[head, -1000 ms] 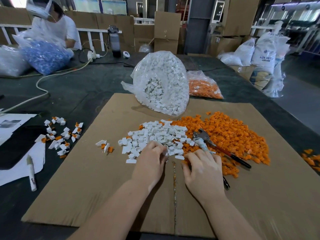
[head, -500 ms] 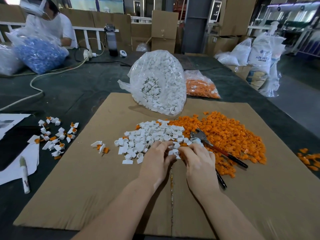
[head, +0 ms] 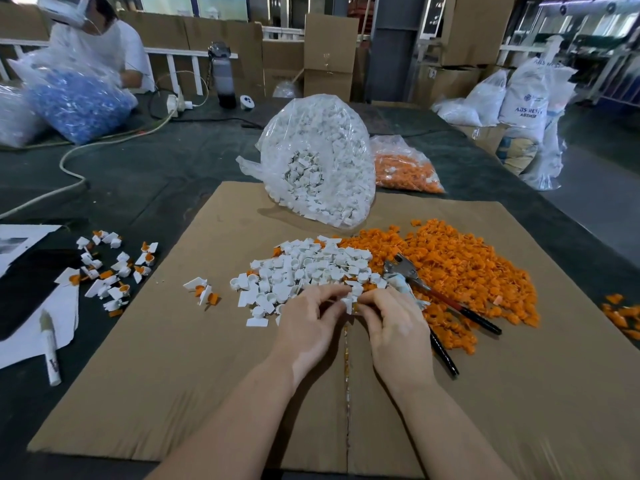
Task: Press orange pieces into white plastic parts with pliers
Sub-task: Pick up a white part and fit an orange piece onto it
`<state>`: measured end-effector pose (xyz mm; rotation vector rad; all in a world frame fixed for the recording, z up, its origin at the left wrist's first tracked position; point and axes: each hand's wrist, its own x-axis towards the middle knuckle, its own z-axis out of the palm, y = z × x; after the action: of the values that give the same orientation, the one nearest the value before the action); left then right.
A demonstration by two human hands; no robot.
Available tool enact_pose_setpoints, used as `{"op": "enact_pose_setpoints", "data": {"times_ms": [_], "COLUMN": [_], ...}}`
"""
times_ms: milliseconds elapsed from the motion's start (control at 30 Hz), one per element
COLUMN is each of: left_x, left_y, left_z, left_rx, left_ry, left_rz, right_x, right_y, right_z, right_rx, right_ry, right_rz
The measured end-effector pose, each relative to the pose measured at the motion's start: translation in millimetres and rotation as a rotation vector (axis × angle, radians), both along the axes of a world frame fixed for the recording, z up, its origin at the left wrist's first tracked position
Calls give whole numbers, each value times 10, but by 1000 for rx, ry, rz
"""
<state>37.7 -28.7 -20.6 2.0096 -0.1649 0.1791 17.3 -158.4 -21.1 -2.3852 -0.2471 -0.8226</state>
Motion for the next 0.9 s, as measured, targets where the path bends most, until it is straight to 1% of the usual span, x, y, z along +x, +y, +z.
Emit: {"op": "enact_pose_setpoints", "data": {"times_ms": [100, 200, 333, 467, 567, 633, 733, 900], "left_x": [-37, -22, 0, 4, -2, -6, -3, -10], "left_y": [-24, -27, 0, 8, -1, -2, 14, 30], "left_z": [18, 28, 10, 22, 25, 24, 11, -12], "left_rx": [-76, -30, 3, -118, -249, -296, -298, -269], "left_ry": [23, 3, 18, 62, 121, 156, 174, 160], "left_rz": [-31, -17, 18, 43, 30, 16, -6, -40], "right_x": [-13, -18, -36, -39, -41, -39, -30, -31], "right_y": [3, -3, -13, -19, -15, -7, 2, 18], "right_z": [5, 19, 34, 42, 33, 22, -1, -5], "right_rx": [-3, 42, 152, 230, 182, 127, 62, 17], "right_ry": [19, 41, 101, 171, 181, 178, 161, 122], "right_rz": [45, 46, 28, 1, 6, 12, -6, -22]}}
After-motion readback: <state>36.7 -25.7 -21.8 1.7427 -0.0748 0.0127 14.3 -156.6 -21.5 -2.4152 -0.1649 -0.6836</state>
